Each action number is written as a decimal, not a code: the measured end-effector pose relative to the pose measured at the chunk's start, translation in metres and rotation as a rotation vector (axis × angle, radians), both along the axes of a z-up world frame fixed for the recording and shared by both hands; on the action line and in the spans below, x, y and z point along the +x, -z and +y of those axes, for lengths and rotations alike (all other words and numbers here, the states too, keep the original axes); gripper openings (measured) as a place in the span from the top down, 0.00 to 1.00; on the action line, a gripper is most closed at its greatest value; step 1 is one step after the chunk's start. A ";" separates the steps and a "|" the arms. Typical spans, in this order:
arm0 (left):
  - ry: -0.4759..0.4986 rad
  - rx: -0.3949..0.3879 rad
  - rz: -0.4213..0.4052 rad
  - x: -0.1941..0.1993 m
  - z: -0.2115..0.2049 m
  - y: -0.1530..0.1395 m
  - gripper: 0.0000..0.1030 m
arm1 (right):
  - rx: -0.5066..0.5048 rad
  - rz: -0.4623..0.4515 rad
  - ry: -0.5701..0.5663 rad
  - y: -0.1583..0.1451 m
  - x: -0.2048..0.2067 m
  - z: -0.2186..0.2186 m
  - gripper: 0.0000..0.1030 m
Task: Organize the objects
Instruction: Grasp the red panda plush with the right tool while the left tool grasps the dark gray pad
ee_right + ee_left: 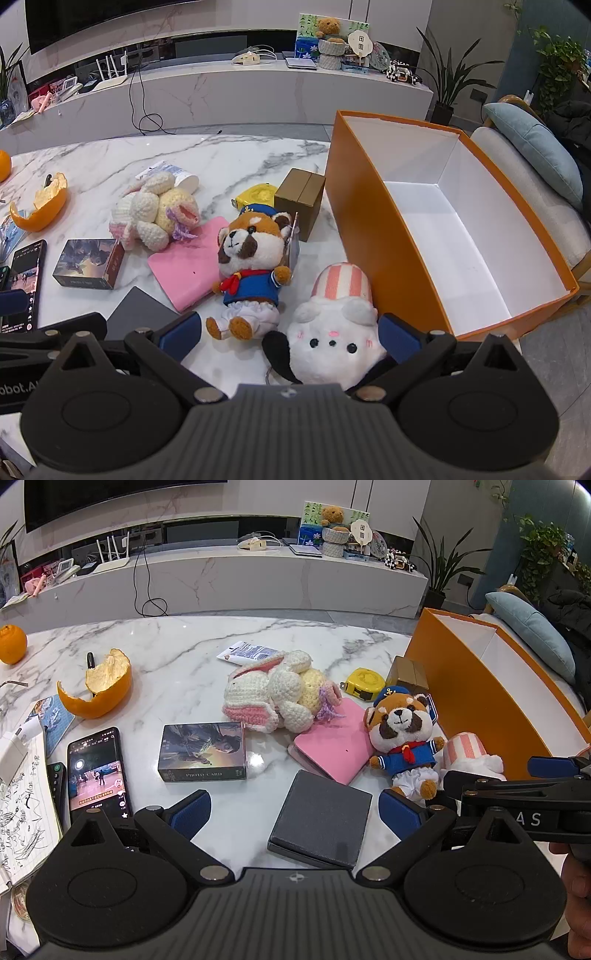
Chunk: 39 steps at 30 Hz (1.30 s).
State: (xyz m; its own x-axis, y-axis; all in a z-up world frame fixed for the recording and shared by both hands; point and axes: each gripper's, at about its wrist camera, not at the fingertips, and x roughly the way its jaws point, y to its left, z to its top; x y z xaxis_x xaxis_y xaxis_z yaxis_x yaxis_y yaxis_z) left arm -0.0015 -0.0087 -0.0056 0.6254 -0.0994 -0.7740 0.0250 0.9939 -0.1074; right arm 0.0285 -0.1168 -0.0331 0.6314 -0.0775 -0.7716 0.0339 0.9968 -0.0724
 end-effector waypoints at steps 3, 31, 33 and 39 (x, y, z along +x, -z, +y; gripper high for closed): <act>0.000 0.001 -0.001 0.000 0.000 0.000 0.00 | 0.000 0.000 0.000 0.000 0.000 0.000 0.01; 0.022 -0.012 0.013 0.005 -0.005 0.010 0.00 | 0.024 -0.035 0.034 -0.004 0.016 -0.012 0.01; 0.037 -0.018 0.010 0.005 -0.007 0.013 0.00 | 0.038 -0.040 0.043 -0.004 0.021 -0.015 0.01; 0.084 -0.025 0.025 0.011 -0.016 0.029 0.00 | 0.070 -0.011 0.016 0.007 0.042 -0.011 0.01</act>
